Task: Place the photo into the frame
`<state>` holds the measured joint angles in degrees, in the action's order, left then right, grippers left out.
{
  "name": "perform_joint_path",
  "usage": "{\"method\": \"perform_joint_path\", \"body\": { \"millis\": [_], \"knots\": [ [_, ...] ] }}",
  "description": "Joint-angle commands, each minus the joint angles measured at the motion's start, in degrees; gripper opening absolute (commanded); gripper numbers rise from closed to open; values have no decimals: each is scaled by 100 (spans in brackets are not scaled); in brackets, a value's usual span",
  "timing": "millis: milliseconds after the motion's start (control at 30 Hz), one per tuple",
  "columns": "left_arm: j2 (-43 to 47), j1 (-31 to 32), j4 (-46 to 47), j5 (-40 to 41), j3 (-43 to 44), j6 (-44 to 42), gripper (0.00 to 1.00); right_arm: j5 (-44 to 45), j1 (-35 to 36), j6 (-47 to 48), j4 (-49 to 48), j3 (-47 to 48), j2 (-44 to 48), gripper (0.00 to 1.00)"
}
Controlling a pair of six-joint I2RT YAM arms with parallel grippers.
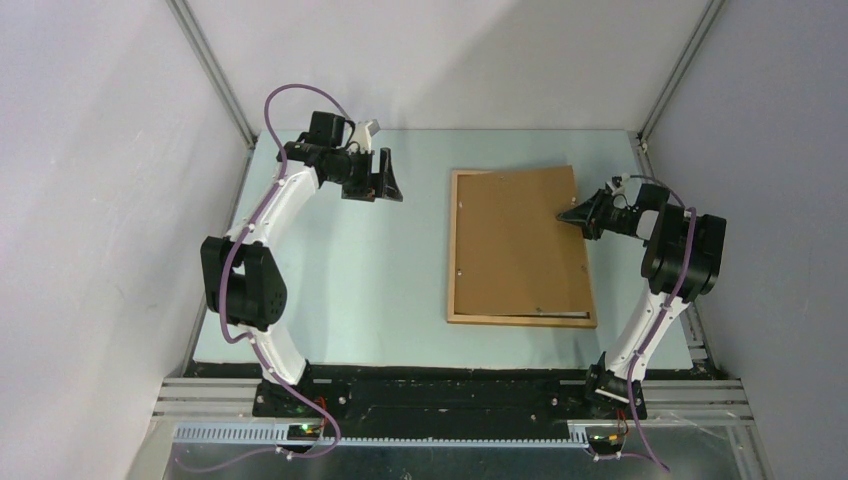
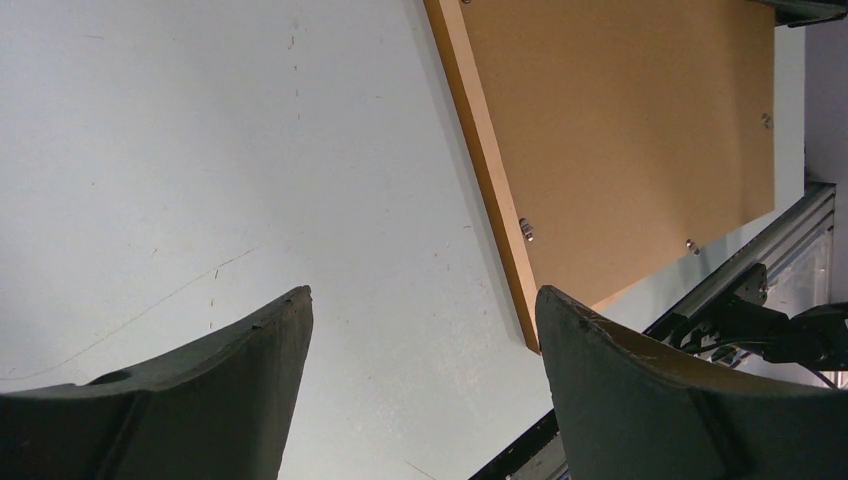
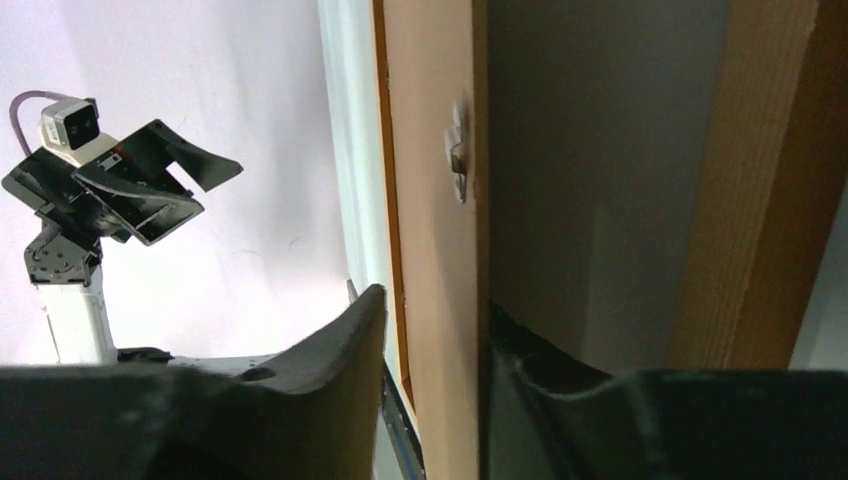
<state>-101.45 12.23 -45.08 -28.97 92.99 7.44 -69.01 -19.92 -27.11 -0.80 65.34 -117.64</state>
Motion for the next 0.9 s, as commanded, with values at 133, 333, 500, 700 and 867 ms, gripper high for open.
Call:
{"method": "perform_joint_path", "body": {
  "millis": [133,333,500,700,867],
  "knots": [
    [64,-21,120,-135,-34,-115,86,405,95,828,875,330,182,55],
    [63,-26,118,-126,-56,-132,86,888,203,1269,1418,517,295,71],
    [78,-36,114,-100,-60,-161,86,1267,278,1496,1735,654,358,80],
    [99,-50,116,-87,-70,-195,86,1692,366,1784,2073,779,475,87],
    [116,-76,117,-101,-71,-208,86,1980,434,1897,2282,847,566,92]
  ]
}}
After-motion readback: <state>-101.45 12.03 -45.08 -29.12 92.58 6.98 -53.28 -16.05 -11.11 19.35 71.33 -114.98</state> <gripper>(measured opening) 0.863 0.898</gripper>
